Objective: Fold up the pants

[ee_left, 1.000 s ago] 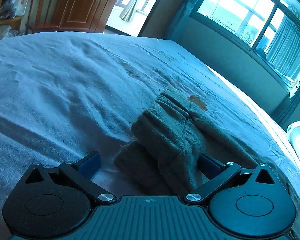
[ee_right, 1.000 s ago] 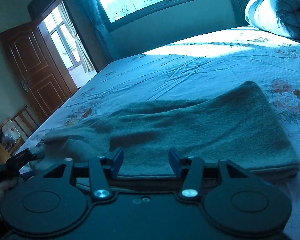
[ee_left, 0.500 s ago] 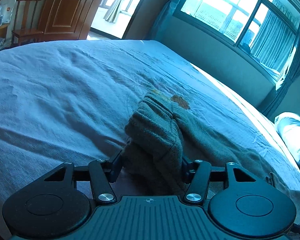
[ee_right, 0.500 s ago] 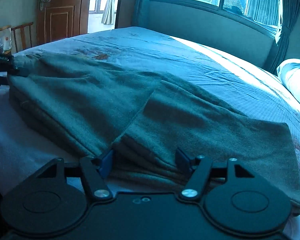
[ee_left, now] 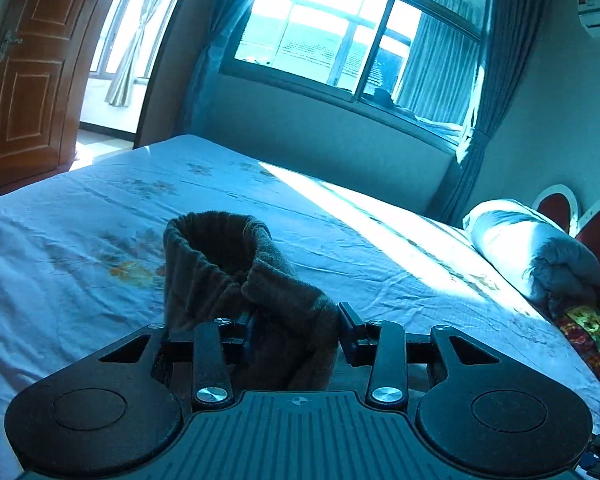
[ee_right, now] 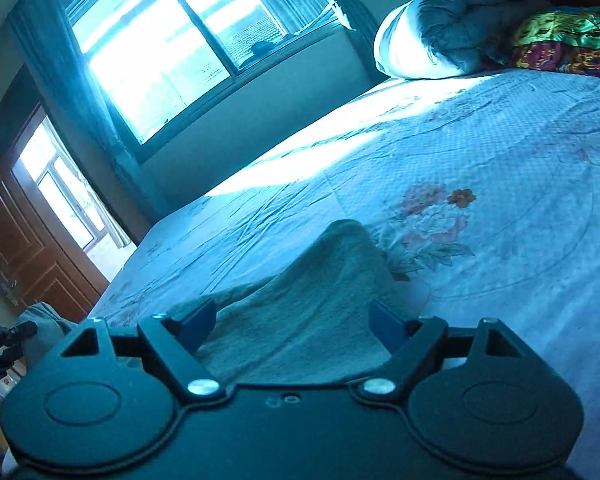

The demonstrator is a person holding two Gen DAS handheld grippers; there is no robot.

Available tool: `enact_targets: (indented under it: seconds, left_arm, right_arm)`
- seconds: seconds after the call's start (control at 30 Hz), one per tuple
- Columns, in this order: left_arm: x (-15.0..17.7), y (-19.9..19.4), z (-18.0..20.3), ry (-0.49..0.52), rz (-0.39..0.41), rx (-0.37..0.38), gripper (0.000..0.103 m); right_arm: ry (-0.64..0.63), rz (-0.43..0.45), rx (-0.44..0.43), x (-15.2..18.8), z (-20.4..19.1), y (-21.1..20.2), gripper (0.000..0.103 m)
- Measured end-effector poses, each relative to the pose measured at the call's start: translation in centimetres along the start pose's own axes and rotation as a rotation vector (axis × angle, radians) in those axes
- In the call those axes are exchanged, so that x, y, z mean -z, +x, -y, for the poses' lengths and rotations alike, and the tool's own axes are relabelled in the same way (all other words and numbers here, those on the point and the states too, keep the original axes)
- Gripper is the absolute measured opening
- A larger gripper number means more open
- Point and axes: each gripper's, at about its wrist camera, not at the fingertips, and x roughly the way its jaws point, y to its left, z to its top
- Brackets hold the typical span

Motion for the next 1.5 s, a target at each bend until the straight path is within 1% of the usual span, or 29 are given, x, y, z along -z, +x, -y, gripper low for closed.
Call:
enact_targets:
  seconds: [0.03,0.07,0.1,0.17,0.2,0.23,0.27,0.3,0.33,0.37,0.4,0.43,0.5,0.6,0.67,0.7,0.8,0.87,0.93,0.97,1.0,1.07,1.1,1.2,1.27,1.33,1.37,1.43,1.5]
  left_arm:
    - [0.2,0.3,2.1,0.023,0.002,0.025,0.026]
    - [0.4,0.6,4.5,0.044,0.003,0.081,0.012]
    - [0.6,1.2,7.2,0.069,-0.008,0.123,0.007]
    - [1.5,2.3,14.3,0.153,-0.034,0.218,0.007]
    - [2.1,2.9,16.5,0.172,-0.06,0.262,0.007]
    - [3.0,3.5,19.2,0.205,-0.089,0.285,0.007]
    - [4.3,3.5,21.5,0.251,-0.099,0.274,0.007]
    - [5.5,3.2,23.1,0.291,-0.116,0.255,0.012]
    - [6.5,2.8,23.7,0.318,-0.131,0.236,0.032]
    - [7.4,2.4,23.4,0.341,-0.131,0.205,0.047]
    - [8.2,2.2,22.5,0.37,-0.119,0.147,0.067]
    - [8.7,1.7,21.6,0.39,-0.113,0.1,0.067]
    - [8.9,0.8,17.9,0.414,-0.114,0.023,0.067]
    - [7.8,-0.2,12.2,0.48,-0.109,-0.13,0.067]
    - [7.4,-0.8,9.7,0.53,-0.101,-0.187,0.067]
    - [6.8,-1.3,8.4,0.553,-0.098,-0.192,0.067]
    - [5.9,-1.5,7.3,0.644,-0.076,-0.233,0.067]
    - [5.1,-1.8,7.0,0.653,-0.07,-0.201,0.067]
    - [4.9,-1.4,7.2,0.719,-0.1,-0.177,0.067]
    - [4.9,-1.0,7.9,0.771,-0.091,-0.185,0.067]
    - [4.7,-1.3,8.2,0.785,-0.079,-0.178,0.067]
    - [3.9,-2.4,8.4,0.742,-0.041,-0.132,0.067]
    - [3.5,-2.6,8.3,0.726,-0.041,-0.127,0.067]
    - [2.8,-2.5,7.1,0.7,-0.044,-0.154,0.067]
    - [2.5,-1.2,6.0,0.647,-0.119,-0.151,0.067]
    - [2.7,0.3,5.7,0.637,-0.179,-0.129,0.067]
    - [2.8,0.8,5.9,0.653,-0.188,-0.124,0.067]
    - [3.3,1.6,6.8,0.681,-0.2,-0.101,0.067]
    - [3.6,2.8,7.5,0.696,-0.221,-0.096,0.067]
  right_arm:
    - [0.026,0.011,0.003,-0.5,1.1,-0.2,0.078]
    - [0.061,0.03,0.009,-1.0,2.7,-0.5,0.078]
    - [0.087,0.047,0.021,-1.5,3.9,-0.9,0.078]
    - [0.14,0.076,0.045,-2.4,6.4,-1.8,0.079]
    - [0.16,0.082,0.051,-2.6,7.2,-2.0,0.079]
    - [0.181,0.085,0.053,-3.0,8.1,-2.3,0.079]
    - [0.191,0.089,0.043,-3.3,9.0,-2.7,0.079]
    - [0.188,0.097,0.036,-3.5,9.4,-3.1,0.08]
    - [0.185,0.11,0.034,-3.7,9.7,-3.4,0.08]
    - [0.186,0.125,0.034,-3.9,9.9,-3.5,0.081]
    - [0.197,0.134,0.032,-4.1,10.1,-3.4,0.082]
    - [0.207,0.132,0.03,-4.1,10.3,-3.2,0.082]
    - [0.22,0.115,0.018,-3.9,10.3,-2.4,0.082]
    - [0.212,0.083,0.004,-3.1,9.5,-1.5,0.082]
    - [0.205,0.052,-0.014,-2.4,8.5,-0.9,0.082]
    - [0.193,0.035,-0.032,-2.1,7.7,-0.6,0.082]
    - [0.13,-0.002,-0.066,-1.3,5.4,-0.1,0.082]
    - [0.109,-0.016,-0.069,-1.0,4.6,0.0,0.081]
    - [0.091,-0.016,-0.053,-0.8,4.2,0.0,0.082]
    - [0.091,-0.019,-0.045,-0.8,4.1,0.1,0.082]
    - [0.092,-0.025,-0.04,-0.8,4.2,0.1,0.082]
    - [0.083,-0.023,-0.024,-0.6,4.2,0.1,0.082]
    - [0.08,-0.024,-0.017,-0.6,4.2,0.1,0.082]
    - [0.076,-0.035,-0.016,-0.4,4.3,0.3,0.082]
    - [0.08,-0.055,-0.042,-0.2,4.0,0.7,0.081]
    - [0.102,-0.098,-0.114,0.0,3.4,1.3,0.08]
    - [0.086,-0.107,-0.132,0.0,2.8,1.4,0.079]
    - [0.046,-0.088,-0.124,0.1,1.9,1.4,0.08]
    - [0.047,-0.08,-0.121,0.2,1.9,1.2,0.08]
